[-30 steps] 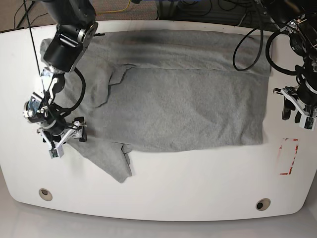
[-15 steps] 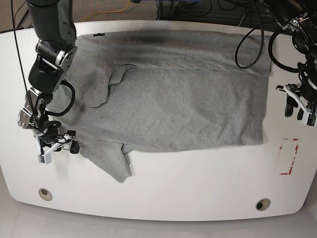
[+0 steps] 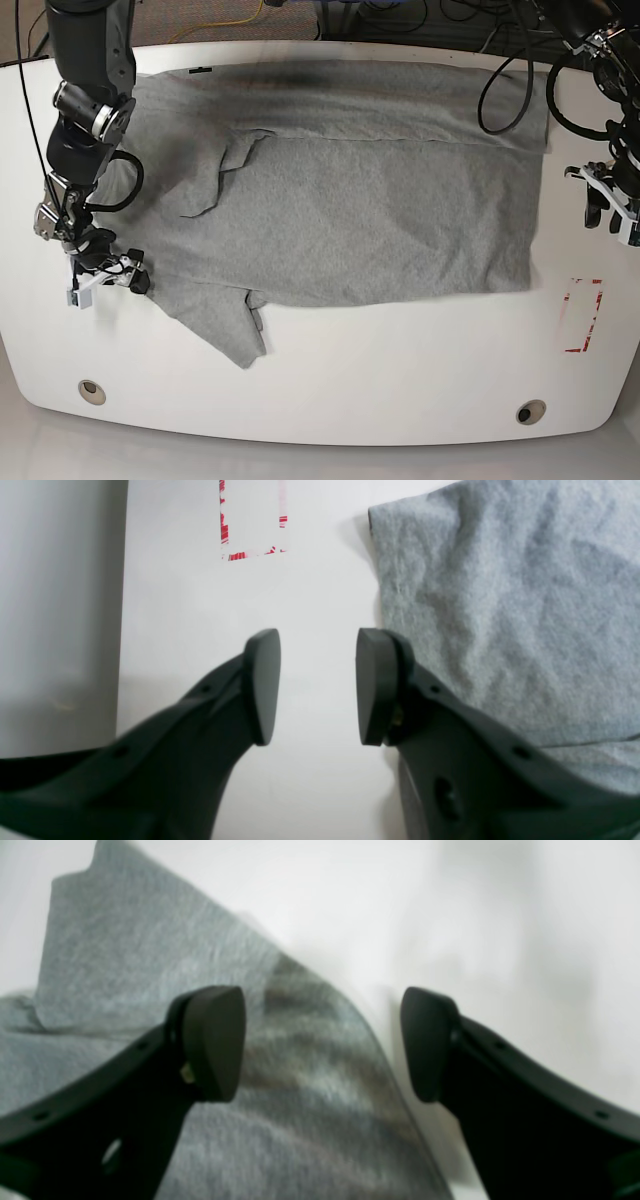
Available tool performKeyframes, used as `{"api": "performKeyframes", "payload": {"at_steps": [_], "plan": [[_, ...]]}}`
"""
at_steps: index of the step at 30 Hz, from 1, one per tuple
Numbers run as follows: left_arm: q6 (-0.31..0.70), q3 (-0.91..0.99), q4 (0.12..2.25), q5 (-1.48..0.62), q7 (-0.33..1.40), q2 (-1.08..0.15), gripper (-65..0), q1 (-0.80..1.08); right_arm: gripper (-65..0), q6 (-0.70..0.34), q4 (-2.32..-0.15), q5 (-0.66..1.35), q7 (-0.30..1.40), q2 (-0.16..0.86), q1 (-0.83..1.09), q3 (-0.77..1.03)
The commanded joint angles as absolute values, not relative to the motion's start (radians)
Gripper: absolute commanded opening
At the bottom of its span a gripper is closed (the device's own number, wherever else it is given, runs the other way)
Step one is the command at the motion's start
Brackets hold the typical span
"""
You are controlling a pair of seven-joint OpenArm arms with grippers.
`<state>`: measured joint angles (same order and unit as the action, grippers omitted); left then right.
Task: Layout the t-shirt on the table in an organized manner, then fold the t-shirt properly
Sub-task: 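Grasp the hem corner with the right gripper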
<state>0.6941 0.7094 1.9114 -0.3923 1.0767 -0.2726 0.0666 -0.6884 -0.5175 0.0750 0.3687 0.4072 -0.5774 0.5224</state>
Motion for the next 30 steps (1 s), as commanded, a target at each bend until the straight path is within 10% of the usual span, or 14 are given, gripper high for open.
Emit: {"api": "performKeyframes", "payload": {"at_steps": [1,21,30], "plan": [[0.694,0.714,1.928,-0.401,1.055,-0.291,-41.3,0.056,-19.8,-0.698,-0.533,0.091,0.344,0.407,-0.595,0.524],[0.693,0.707,1.928,-0.398,1.055,-0.292,-41.3,0.056,-21.6,-0.698,-0.535,0.091,0.34,0.332,-0.579,0.522],[0.677,0.704,1.906,-0.386,1.055,-0.291,-40.6,0.048,-50.7,-0.698,-0.535,0.088,0.338,0.338,-0.591,0.522]]}}
